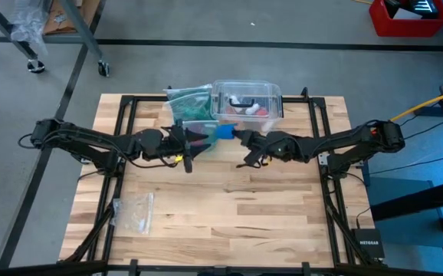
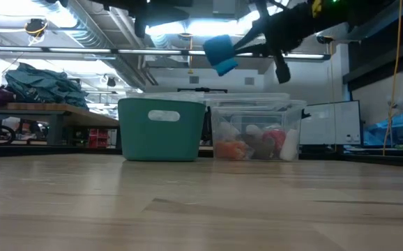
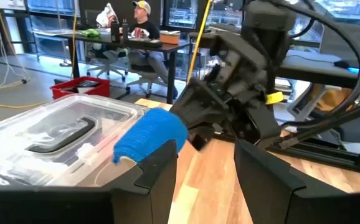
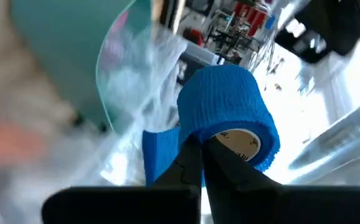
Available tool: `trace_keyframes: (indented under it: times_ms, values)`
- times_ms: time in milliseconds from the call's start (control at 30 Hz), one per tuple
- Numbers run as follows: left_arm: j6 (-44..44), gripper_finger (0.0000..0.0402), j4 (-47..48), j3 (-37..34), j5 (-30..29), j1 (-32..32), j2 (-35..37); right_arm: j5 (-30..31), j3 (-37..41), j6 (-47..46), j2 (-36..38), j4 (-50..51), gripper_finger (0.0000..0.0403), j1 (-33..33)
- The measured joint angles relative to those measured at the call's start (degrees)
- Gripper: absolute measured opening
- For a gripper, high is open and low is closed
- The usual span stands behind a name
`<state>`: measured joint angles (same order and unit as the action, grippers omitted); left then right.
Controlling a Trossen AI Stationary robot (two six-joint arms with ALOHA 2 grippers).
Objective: Roll bandage
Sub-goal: Roll the blue bandage on itself
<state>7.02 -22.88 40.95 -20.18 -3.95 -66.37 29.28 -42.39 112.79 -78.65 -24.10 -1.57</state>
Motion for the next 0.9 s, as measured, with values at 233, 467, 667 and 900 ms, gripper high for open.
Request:
trace_keyframes:
  times_ms: [233, 467, 667, 900]
  values:
    - [0.03, 0.0153, 1.61, 0.0, 0.0, -0.02, -0.02, 5.87, 0.0, 18.57, 0.0, -1.33, 0.0007, -3.84]
    - [6.72, 0.0153, 2.88, -0.02, 4.27, -0.02, -0.07, 8.13, 0.0, 25.68, 0.02, -7.29, 0.0007, -6.08]
    - [15.3, 0.0153, 2.93, -0.02, 5.19, -0.02, -0.07, 8.05, -0.02, 29.59, 0.02, -10.84, 0.0007, -6.84]
    - [15.74, 0.0153, -0.1, -0.02, 5.06, 0.04, -0.12, 6.84, -0.02, 31.84, 0.02, -10.86, 0.0007, -8.35]
